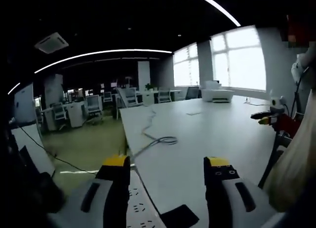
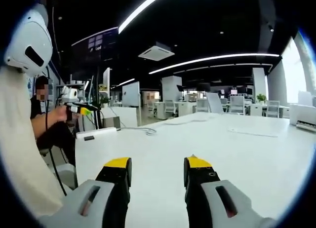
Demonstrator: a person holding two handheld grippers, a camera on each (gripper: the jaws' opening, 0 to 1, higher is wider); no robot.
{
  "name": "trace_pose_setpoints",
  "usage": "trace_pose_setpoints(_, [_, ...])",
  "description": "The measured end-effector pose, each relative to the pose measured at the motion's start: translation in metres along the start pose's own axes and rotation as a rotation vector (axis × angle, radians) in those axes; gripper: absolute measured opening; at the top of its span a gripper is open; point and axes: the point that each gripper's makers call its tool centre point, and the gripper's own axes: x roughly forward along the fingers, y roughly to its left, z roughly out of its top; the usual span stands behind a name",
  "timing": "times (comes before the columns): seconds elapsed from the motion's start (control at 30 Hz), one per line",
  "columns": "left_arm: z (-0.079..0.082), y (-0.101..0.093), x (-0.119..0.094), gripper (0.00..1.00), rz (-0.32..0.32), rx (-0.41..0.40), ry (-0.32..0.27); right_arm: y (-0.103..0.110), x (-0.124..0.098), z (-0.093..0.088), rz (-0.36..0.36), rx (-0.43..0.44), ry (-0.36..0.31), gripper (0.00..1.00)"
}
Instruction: Pick up the power strip scattered on the table, fix it on the side mounting bracket of the table, and press the switch
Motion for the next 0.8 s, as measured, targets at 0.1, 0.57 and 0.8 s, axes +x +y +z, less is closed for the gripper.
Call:
trace_pose_setpoints(0.1, [-0.002,0.005,-0.003,0.66,0.01,0.015,0.026,0.001,0.0,0.0,0.006,0.002,-0.002,0.38])
trace_pose_setpoints(0.57, [-0.003,0.02,-0.008,0.65,0.016,0.038,0.056,0.01,0.0,0.003,0.048,-0.042,0.036,0.38])
trace_pose_setpoints(0.8, [-0.011,0.021,-0.01,0.65,0.009,0.042,0.094,0.021,0.001,-0.004,0.117,-0.061,0.074,0.38])
